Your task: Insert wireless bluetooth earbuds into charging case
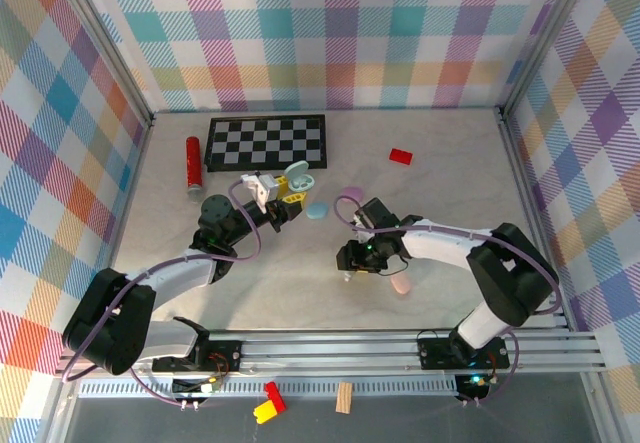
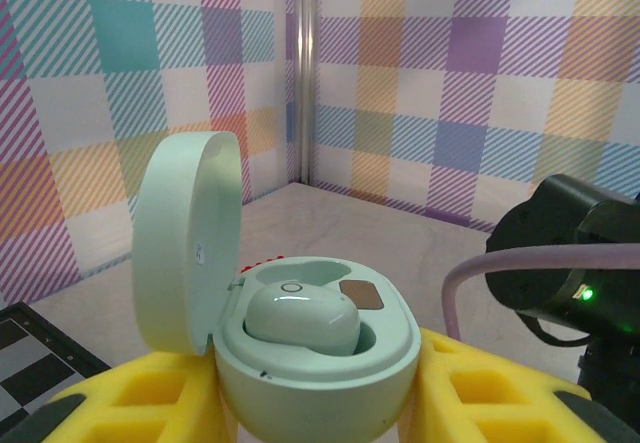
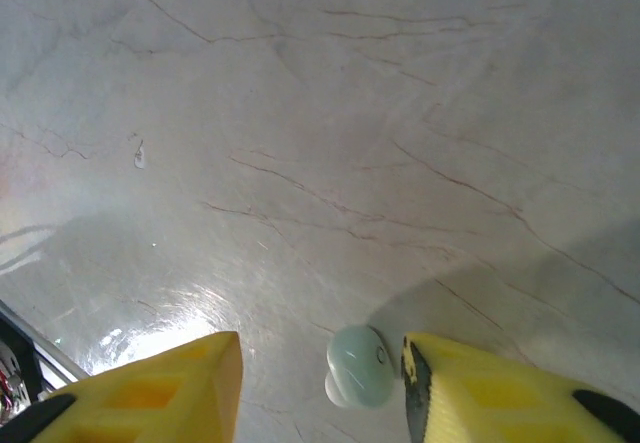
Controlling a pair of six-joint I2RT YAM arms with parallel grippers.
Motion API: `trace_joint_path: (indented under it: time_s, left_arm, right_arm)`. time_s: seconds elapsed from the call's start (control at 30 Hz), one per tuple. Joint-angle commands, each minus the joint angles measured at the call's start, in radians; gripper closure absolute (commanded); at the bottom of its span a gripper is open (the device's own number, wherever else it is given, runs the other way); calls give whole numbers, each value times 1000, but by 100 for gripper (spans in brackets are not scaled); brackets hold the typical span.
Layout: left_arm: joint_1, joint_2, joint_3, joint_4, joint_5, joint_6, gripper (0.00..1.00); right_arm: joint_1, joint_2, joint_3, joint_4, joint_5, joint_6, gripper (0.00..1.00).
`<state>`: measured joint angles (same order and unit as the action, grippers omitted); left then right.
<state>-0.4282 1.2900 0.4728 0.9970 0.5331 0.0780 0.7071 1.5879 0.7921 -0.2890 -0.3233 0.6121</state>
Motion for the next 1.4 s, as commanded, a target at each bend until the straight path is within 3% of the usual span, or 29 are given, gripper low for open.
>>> trace_joint_path:
  time_s: [0.0,0.2,0.6,0.93,1.17,1.37]
  left_arm:
    - [10,-12,17,27,16,-3,61]
    - [9,-6,23,23,18,3,61]
    - [9,18,29,57,31,-15,62]
    - [9,1,24,35,21,-3,62]
    - [9,5,22,35,21,0,62]
    - [9,6,18,14,34,13,62]
  right_arm:
    - [3,25,12,25,-59,-10,59]
    - [2,14,-23,24,-67,3,67]
    - [4,51,-26,35,-71,0,66]
    - [8,46,-38,5,-47,-29,78]
    - [17,-10,-12,-46,55,-52,81]
    - [17,-108,22,-97,222,-109,80]
